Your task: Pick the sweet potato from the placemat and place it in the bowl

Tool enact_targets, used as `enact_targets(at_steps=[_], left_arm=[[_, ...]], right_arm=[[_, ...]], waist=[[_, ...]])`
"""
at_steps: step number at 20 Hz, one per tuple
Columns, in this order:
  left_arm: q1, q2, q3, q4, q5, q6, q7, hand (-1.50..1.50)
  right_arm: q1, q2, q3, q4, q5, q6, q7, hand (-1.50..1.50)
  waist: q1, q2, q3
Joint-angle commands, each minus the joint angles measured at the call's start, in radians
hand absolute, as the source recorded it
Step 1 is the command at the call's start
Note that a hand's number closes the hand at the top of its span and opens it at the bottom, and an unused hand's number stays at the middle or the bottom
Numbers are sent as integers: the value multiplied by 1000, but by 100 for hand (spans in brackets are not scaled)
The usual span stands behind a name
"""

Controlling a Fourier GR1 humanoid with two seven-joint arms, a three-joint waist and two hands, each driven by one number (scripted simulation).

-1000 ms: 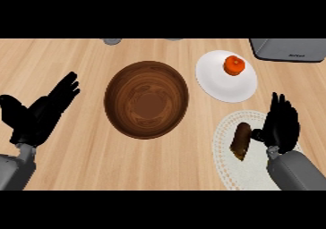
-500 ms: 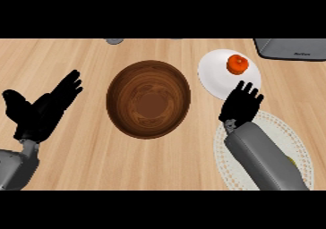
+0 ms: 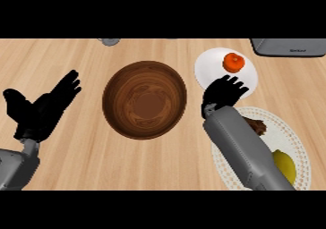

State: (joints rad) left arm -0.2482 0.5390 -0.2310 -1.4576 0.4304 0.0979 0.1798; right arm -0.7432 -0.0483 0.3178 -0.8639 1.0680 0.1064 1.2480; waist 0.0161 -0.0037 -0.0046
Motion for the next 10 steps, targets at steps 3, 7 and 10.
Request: enact_targets(at_steps=[3, 7, 10], left_arm=[[4, -3, 6, -6, -6, 1, 8, 0], [11, 16, 31, 15, 16, -46, -1, 0], [2, -6, 21, 1, -14, -4, 6, 0]], right_arm=[[-51, 46, -71, 113, 29, 122, 240, -150], [-100, 47, -112, 141, 65, 139, 240, -150], [-126, 47, -148, 148, 70, 172, 239, -150]], waist=[[0, 0, 2], [-1, -1, 2], [-8, -4, 3]])
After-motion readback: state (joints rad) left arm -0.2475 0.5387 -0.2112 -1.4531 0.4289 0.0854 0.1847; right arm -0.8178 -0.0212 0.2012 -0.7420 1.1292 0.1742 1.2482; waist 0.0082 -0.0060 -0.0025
